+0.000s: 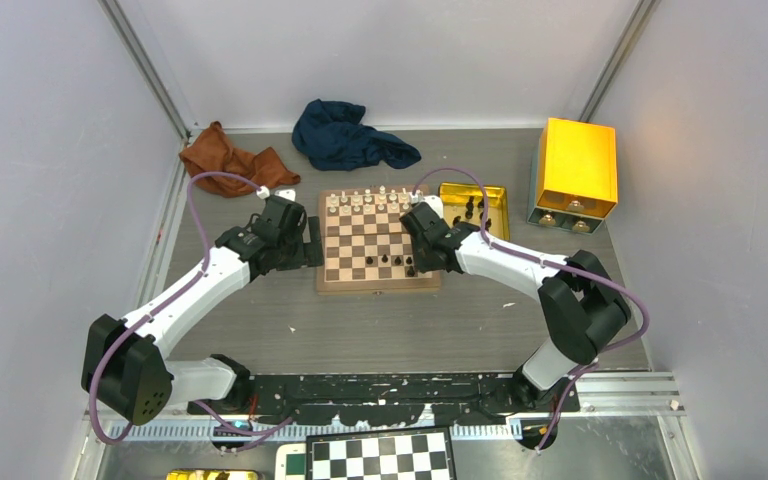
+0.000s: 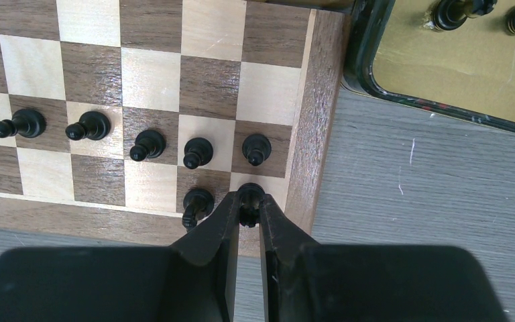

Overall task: Set up the chess pieces on the board
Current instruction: Place the chess piece on the chessboard.

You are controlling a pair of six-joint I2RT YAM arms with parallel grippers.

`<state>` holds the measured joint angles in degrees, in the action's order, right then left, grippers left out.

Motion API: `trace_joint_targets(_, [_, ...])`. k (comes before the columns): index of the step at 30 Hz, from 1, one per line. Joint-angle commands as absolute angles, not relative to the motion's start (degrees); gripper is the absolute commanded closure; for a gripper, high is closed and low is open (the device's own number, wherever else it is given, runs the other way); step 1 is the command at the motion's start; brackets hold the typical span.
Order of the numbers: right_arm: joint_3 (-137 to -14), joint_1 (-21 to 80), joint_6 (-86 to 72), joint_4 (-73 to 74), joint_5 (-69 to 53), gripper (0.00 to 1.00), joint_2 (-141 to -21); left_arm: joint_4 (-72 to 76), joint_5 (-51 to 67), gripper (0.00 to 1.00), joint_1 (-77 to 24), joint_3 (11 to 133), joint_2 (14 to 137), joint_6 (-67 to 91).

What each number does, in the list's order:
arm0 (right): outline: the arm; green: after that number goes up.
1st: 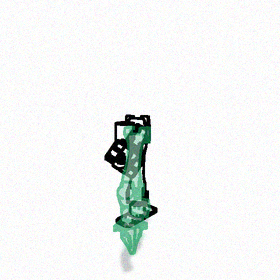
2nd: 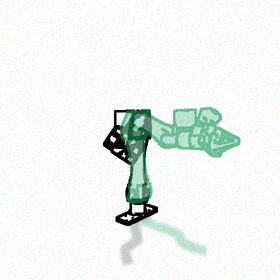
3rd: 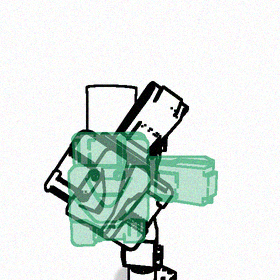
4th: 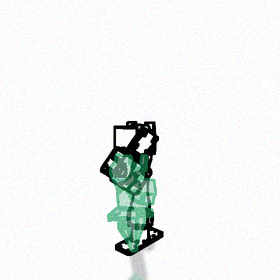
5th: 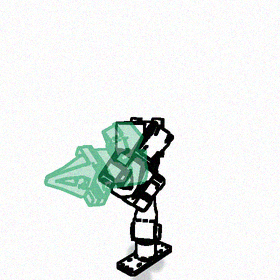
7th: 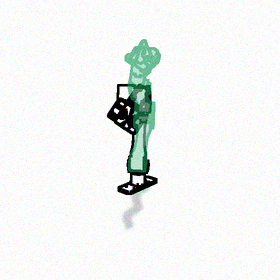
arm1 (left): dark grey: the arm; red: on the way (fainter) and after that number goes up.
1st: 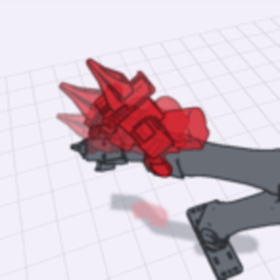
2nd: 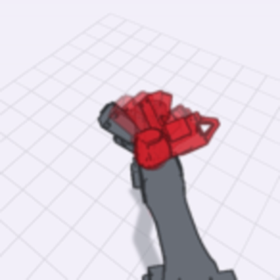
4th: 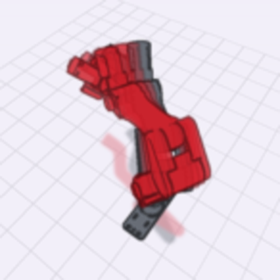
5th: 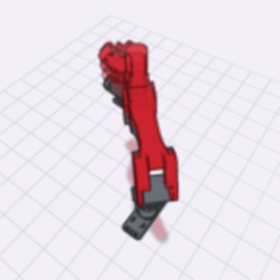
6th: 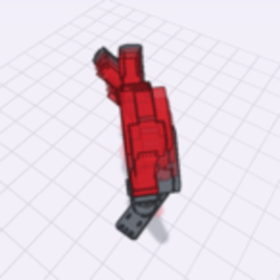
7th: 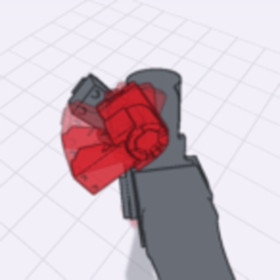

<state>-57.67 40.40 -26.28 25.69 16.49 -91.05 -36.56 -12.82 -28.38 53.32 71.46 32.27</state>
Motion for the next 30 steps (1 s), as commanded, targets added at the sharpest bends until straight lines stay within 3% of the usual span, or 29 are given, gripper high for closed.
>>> trace_joint_targets(1, [-59.4, 40.6, -26.1, 25.2, 16.7, 0.83, -91.5, -34.5, -12.9, 0.05, -28.0, 54.0, 71.5, 31.3])
trace_joint_targets(5, [-60.0, 40.7, -25.9, 26.2, 17.1, 0.77, -91.2, -34.5, -12.7, 0.05, -28.0, 54.2, 71.9, 31.2])
trace_joint_targets(22, [-60.8, 40.7, -25.8, 27.5, 15.9, 0.77, -91.6, -34.2, -12.6, 0.06, -28.0, 54.8, 72.9, 30.8])
trace_joint_targets(30, [-61.0, 40.7, -25.7, 27.4, 15.9, 0.69, -91.9, -34.3, -12.8, 0.06, -28.0, 54.6, 73.0, 30.8])
